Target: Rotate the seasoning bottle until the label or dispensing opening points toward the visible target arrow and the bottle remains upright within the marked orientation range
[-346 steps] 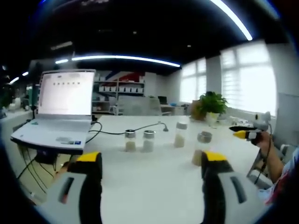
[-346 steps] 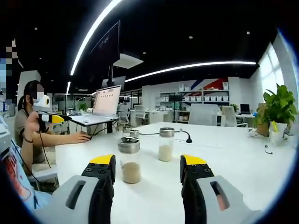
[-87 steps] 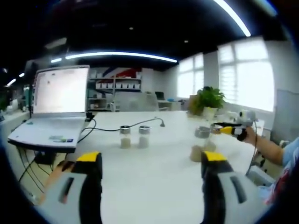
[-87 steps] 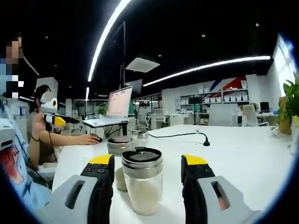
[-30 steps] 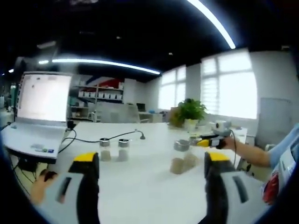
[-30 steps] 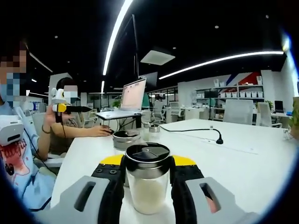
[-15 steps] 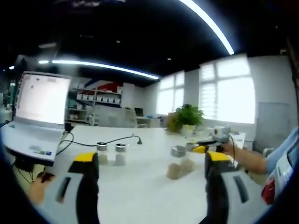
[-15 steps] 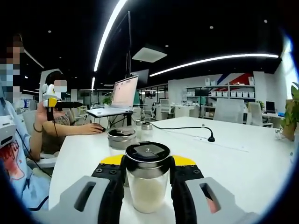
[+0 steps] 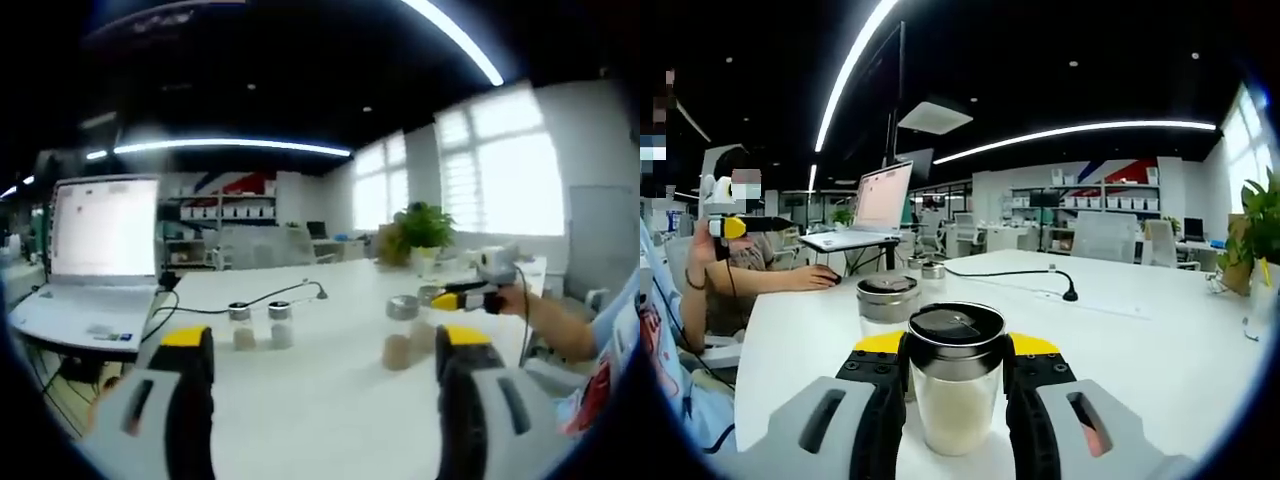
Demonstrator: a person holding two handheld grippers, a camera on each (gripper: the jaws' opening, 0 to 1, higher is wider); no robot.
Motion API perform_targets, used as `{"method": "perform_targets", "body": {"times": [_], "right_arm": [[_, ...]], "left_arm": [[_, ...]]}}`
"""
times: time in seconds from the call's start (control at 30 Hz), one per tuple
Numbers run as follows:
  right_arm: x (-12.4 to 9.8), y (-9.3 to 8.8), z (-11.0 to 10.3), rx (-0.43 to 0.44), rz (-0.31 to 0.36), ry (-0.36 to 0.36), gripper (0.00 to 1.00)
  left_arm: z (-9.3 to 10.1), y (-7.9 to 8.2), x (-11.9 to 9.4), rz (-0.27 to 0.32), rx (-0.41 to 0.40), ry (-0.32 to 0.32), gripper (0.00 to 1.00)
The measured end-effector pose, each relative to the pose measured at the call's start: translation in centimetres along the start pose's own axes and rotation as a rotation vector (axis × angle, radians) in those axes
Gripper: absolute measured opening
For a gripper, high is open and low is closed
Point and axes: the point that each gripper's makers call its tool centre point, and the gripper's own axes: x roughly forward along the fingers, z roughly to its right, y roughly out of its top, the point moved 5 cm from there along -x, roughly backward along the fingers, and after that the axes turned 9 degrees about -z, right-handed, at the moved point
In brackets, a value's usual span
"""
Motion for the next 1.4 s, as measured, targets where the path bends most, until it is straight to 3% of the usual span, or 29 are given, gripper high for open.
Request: {"method": "perform_targets", "body": {"times": [0.4,0.73,1.03,1.4], "right_arm": [[0.3,0.2,-0.5,0.03,-0.03,-0.128,0.36],[0.2,0.1,-0.8,0.069,-0.031,-0.277,0.36],[0.3,0.0,-1.4,0.092,-0.027,-0.425,0.36],[0.5,-0.1,-2.0,0.086,-0.039,-0.533,0.36]], "left_arm": [[-0.4,0.2,-0.8,0.017,-0.045,0.034,0.95],[-1.0,0.0,-1.0,0.009,-0.061,0.057,0.95],[-1.2,-0.1,-1.2,-0.008,-0.044,0.067,0.95],[-1.2,-0.1,-1.3,-0.03,-0.013,0.068,0.95]]}}
